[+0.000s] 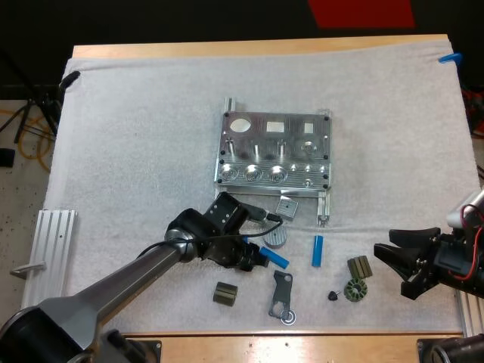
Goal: Load cells from right to left
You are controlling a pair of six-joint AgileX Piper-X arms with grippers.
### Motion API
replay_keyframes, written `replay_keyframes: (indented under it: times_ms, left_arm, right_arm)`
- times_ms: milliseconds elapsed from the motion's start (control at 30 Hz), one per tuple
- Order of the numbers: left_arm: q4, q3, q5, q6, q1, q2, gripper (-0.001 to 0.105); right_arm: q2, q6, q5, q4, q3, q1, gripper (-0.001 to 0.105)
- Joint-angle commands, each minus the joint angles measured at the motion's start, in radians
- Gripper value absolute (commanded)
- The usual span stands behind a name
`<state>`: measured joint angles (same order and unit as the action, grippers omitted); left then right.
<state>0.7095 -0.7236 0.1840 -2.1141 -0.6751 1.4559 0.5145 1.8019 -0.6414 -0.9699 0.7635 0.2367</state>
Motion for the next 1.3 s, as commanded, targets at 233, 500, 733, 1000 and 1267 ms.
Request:
replay_keyframes:
  times_ms: [233, 500, 733, 1000, 1267]
  left_arm:
    - [-0.007, -0.001, -0.004, -0.009, -0.005, 0.053, 0.059]
    - [-0.029, -0.002, -0.001, -0.006, -0.005, 0.053, 0.019]
    - [-0.027, -0.002, 0.001, 0.037, -0.005, 0.053, 0.011]
    - [0.032, -0.004, 0.004, 0.16, -0.005, 0.023, 0.011]
    - [0.036, -0.004, -0.008, 0.221, -0.005, -0.125, 0.011]
  right_arm:
    - [-0.001, 0.021, -0.015, 0.032, 0.01, -0.003, 0.044]
    - [-0.001, 0.021, -0.015, 0.032, 0.01, 0.01, 0.044]
    - [-0.001, 0.021, -0.015, 0.032, 0.01, 0.014, 0.044]
    - [-0.001, 0.017, -0.015, 0.032, 0.01, 0.014, 0.044]
    - [-0.001, 0.017, -0.015, 0.032, 0.01, 0.014, 0.044]
